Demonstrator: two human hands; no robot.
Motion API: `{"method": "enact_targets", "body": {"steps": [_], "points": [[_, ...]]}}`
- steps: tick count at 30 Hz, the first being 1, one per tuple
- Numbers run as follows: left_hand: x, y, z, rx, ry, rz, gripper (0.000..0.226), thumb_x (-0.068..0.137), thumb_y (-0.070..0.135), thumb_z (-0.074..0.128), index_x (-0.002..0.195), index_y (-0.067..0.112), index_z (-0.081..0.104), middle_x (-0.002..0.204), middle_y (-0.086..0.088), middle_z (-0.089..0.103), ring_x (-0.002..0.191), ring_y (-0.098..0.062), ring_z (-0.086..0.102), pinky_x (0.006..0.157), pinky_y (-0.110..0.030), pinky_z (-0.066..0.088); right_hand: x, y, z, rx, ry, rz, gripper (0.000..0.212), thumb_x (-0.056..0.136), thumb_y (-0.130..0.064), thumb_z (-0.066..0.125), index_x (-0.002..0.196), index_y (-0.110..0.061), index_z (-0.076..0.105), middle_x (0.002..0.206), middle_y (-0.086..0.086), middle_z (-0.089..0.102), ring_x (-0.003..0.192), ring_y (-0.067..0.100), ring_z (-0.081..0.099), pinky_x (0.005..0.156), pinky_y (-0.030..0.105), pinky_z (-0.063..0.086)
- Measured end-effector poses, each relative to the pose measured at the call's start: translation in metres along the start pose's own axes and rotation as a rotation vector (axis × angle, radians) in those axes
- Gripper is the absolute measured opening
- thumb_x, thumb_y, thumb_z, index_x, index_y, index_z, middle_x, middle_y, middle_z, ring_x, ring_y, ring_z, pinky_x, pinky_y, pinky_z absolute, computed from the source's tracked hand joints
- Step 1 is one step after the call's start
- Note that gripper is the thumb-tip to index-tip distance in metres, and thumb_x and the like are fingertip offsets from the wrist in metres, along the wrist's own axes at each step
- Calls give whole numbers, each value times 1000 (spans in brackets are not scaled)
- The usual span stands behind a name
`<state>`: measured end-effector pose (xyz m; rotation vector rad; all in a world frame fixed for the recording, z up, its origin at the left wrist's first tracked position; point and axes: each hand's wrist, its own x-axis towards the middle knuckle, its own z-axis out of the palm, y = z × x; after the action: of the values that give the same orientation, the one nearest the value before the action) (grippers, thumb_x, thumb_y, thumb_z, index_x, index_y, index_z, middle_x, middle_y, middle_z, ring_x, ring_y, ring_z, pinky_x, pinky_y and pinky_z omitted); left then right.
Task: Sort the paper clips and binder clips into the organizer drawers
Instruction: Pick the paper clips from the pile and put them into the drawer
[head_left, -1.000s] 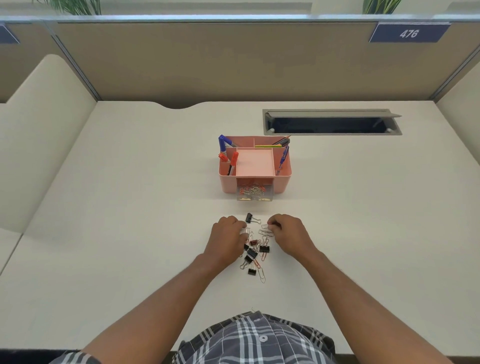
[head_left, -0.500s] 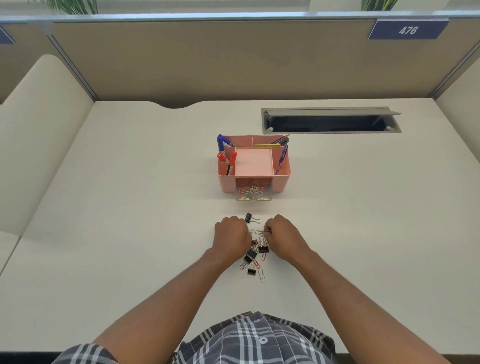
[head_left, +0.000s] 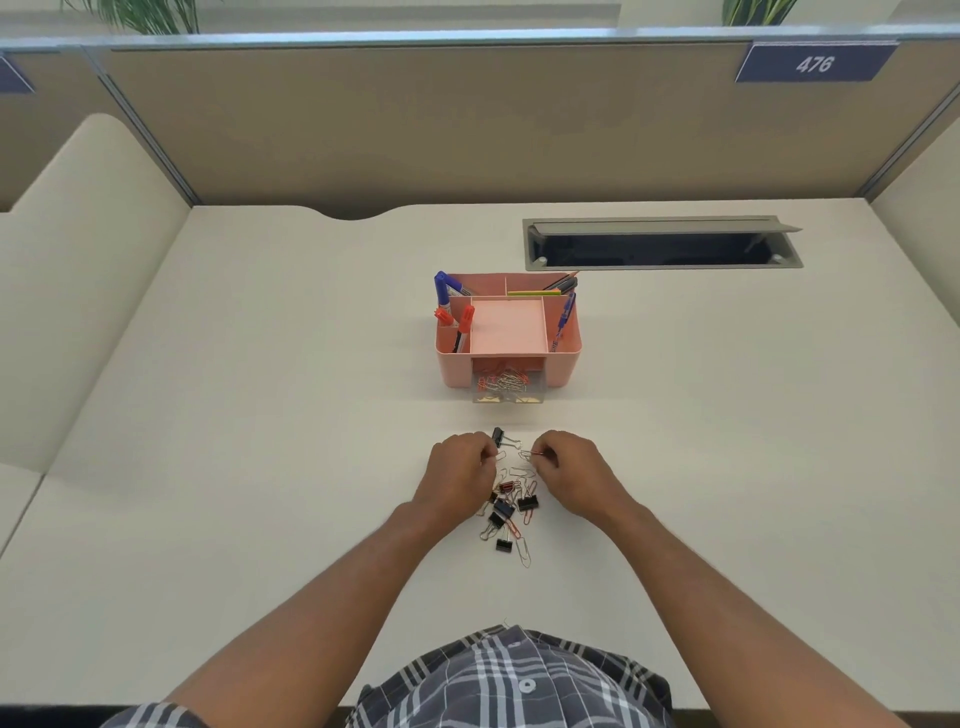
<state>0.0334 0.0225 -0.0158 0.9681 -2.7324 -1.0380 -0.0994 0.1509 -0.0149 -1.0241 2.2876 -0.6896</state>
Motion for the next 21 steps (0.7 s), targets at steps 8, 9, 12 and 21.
{"method": "enact_targets", "body": {"steps": [8, 9, 12, 21], "points": [[17, 15, -31, -169, 307, 167, 11, 90, 5, 58, 90, 10, 67, 83, -2, 67, 77, -19, 60, 71, -36, 52, 15, -33, -31, 219, 297, -122, 6, 91, -18, 67, 91, -16, 72, 83, -4, 70, 78, 12, 63, 71, 20, 49], [22, 19, -36, -168, 332, 181, 12, 90, 3, 57, 90, 10, 67, 82, -2, 67, 76, -18, 60, 70, -35, 52, 19, -38, -35, 207, 321, -146, 7, 91, -16, 65, 92, -15, 72, 84, -3, 70, 79, 12, 62, 72, 21, 49], [36, 29, -46, -155, 364, 200, 14, 90, 1, 56, 90, 10, 67, 83, -1, 65, 76, -16, 58, 69, -32, 52, 35, -49, -42, 123, 358, -190, 13, 92, -11, 60, 94, -12, 72, 85, 0, 69, 79, 16, 61, 72, 29, 52], [43, 28, -46, -186, 336, 232, 17, 92, 0, 54, 98, 9, 67, 93, -3, 68, 85, -15, 62, 76, -22, 52, 46, -57, -45, 48, 317, -187, 20, 96, -10, 50, 91, -11, 69, 79, 3, 66, 71, 19, 57, 63, 31, 45]]}}
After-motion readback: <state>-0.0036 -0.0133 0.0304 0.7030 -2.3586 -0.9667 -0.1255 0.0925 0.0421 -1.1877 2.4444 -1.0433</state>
